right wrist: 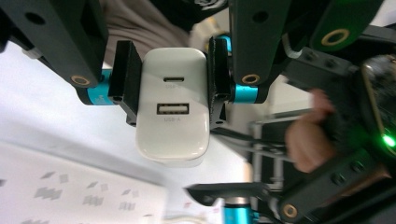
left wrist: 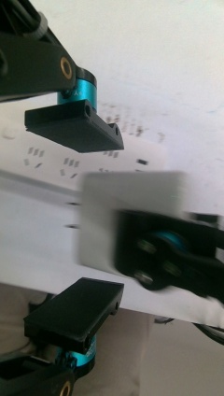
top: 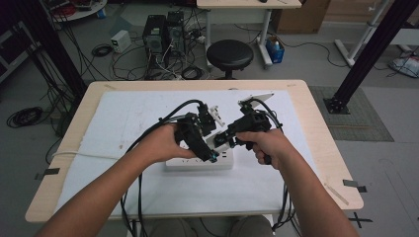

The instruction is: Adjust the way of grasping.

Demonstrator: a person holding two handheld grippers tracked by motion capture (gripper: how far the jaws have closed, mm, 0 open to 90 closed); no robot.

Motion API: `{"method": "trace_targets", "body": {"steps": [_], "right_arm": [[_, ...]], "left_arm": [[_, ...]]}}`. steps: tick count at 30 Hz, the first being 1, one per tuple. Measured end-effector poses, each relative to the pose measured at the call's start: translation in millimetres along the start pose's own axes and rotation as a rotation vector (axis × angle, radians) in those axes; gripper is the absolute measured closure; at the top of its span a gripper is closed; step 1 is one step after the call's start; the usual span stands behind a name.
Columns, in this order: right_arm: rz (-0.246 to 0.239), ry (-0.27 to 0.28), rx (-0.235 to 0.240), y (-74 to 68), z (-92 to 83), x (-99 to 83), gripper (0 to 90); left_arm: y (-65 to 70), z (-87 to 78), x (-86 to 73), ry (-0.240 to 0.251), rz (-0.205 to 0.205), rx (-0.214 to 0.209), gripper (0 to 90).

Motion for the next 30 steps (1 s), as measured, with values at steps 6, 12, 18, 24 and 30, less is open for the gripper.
{"method": "trace_targets", "body": {"steps": [6,12,18,24,30], "right_arm": [[-0.050,0.042,-0.175,3.2,-13.5,0.1,61.8],[-0.085,0.083,-0.365,5.3,-30.8,0.9,61.8],[-0.094,0.118,-0.551,6.2,-53.4,1.6,61.8],[-0.075,0.130,-0.738,13.1,-72.6,4.6,61.8],[-0.045,0.125,-0.873,31.4,-84.3,7.3,61.7]], "left_arm": [[-16.2,-12.5,-21.6,-0.112,-0.142,0.019,22.5],[-33.2,-30.7,-50.6,-0.251,-0.308,0.071,22.5],[-43.9,-46.2,-79.9,-0.362,-0.427,0.085,22.5],[-53.3,-62.0,-104.3,-0.420,-0.487,0.080,22.5],[-60.6,-74.0,-121.4,-0.444,-0.549,0.107,22.5]]}}
Point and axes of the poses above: each handheld gripper's, and its own axes: z roughly forward along the jaws, x roughly out of its top, y roughly to its right, the point moved 7 cm from there along z, roughly forward along the jaws, and after that the axes turned 8 degrees about z, right-handed, at the moved point
